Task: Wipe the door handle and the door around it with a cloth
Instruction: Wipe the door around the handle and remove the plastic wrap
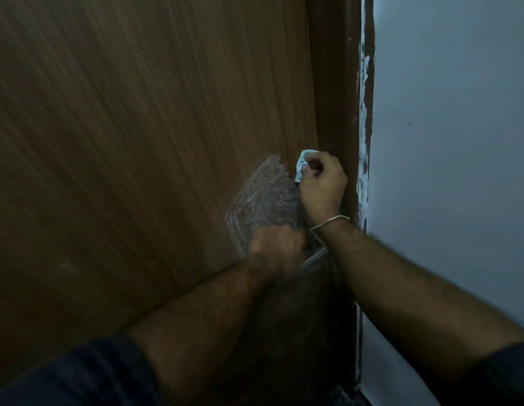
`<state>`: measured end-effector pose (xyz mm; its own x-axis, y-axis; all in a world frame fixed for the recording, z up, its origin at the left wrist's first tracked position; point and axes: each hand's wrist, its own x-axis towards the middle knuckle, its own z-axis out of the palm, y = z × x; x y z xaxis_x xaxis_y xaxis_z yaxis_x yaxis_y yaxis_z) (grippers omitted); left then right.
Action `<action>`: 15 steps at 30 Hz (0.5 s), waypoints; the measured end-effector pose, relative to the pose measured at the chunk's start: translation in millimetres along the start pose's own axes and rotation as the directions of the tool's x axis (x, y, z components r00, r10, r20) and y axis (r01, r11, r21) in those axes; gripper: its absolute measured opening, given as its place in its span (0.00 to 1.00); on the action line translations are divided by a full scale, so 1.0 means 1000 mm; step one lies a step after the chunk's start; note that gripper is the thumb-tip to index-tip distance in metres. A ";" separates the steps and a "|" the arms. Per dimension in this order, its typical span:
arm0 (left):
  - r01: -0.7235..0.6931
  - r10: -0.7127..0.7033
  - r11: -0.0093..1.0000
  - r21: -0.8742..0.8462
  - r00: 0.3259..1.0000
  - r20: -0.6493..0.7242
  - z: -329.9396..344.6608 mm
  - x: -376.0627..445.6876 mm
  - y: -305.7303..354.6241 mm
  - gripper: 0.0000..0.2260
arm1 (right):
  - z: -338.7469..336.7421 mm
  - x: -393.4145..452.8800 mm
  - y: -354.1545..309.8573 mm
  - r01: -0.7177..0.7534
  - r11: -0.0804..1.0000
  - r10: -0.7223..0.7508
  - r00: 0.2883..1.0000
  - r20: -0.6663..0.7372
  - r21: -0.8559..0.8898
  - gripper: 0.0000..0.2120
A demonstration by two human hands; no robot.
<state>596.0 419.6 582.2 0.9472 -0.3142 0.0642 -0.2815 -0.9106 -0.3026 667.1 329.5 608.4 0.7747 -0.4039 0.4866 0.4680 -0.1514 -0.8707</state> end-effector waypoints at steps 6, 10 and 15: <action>-0.098 0.154 0.965 0.245 0.963 -0.222 -0.047 0.004 -0.025 0.12 | -0.002 0.000 0.006 0.023 1.000 -0.023 1.000 0.021 -0.014 0.10; -0.105 0.268 0.920 0.378 0.871 -0.411 -0.077 0.008 -0.046 0.16 | 0.001 -0.006 0.006 0.066 0.998 -0.066 0.997 0.042 -0.014 0.10; -0.079 0.373 0.842 0.533 0.800 -0.471 -0.108 0.012 -0.076 0.12 | 0.006 -0.007 0.003 0.016 1.000 -0.016 0.999 -0.033 -0.002 0.09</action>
<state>612.5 456.0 708.7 0.5800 -0.7172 0.3862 -0.2302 -0.5991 -0.7669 664.9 337.1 603.0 0.7526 -0.4309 0.4979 0.4795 -0.1595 -0.8629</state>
